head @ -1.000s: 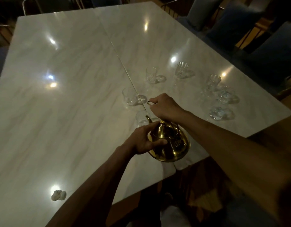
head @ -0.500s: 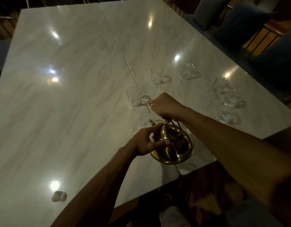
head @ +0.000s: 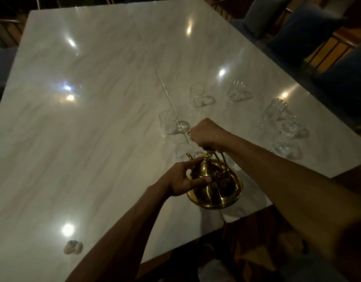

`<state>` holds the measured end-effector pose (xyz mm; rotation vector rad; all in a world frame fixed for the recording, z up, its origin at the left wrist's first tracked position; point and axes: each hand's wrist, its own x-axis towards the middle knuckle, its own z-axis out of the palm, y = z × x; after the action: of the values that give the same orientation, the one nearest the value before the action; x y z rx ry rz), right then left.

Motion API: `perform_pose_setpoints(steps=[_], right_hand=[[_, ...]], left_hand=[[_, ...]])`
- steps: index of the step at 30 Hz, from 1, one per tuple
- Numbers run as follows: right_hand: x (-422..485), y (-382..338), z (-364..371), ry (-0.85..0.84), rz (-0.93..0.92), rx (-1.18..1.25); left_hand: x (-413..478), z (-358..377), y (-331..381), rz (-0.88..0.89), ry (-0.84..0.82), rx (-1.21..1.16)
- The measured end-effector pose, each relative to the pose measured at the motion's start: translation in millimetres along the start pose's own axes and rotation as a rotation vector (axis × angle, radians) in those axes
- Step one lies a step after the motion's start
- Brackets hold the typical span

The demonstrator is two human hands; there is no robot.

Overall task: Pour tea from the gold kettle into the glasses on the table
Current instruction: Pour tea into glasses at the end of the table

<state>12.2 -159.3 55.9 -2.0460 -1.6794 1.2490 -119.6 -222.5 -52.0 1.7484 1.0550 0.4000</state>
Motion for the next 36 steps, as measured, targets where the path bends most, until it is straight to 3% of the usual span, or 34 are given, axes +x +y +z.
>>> perform_pose_setpoints(steps=[36], right_hand=[[2,-13,-5,-0.025,0.153,0.059]], left_hand=[[2,-8,2,-0.039,-0.035,-0.011]])
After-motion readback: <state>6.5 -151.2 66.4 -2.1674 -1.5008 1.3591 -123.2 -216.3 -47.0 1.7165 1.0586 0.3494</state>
